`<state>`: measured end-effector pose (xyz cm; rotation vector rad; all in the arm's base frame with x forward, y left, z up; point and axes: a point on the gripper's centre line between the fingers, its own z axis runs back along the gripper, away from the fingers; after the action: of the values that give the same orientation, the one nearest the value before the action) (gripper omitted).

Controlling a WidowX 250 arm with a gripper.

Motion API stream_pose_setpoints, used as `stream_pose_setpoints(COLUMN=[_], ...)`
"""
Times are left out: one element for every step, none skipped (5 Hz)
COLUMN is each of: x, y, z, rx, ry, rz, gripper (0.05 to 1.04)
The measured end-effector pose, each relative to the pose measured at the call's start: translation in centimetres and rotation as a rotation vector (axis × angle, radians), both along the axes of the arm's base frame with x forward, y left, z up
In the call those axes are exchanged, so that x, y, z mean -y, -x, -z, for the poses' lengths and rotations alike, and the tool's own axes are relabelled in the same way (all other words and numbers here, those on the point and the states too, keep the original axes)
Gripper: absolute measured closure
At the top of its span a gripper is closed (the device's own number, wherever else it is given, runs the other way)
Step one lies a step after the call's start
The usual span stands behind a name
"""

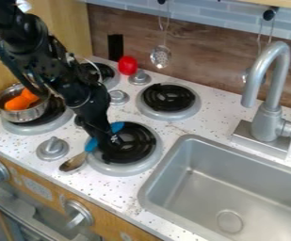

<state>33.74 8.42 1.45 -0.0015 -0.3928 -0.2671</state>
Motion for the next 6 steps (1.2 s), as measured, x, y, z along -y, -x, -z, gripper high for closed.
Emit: stream_pose_setpoints(x=[2.9, 4.7, 7.7, 9.7, 11.9, 13.0], y=[-0.7, -1.0, -2.4, -3.8, -5.3, -7.9], z=[-1.4, -2.8, -4.4, -6.0, -5.9, -5.8], rx=[0.003, -0.028, -0.011, 0.011, 0.032, 0.076], ry=[0.035, -0.017, -0.022, -0.001, 0.038, 0.089], rz=[0.072, 0.085, 0.158, 0.198, 0.234, 0.227], gripper=[0.65, 0.654, 0.654, 0.654, 0.654, 0.654])
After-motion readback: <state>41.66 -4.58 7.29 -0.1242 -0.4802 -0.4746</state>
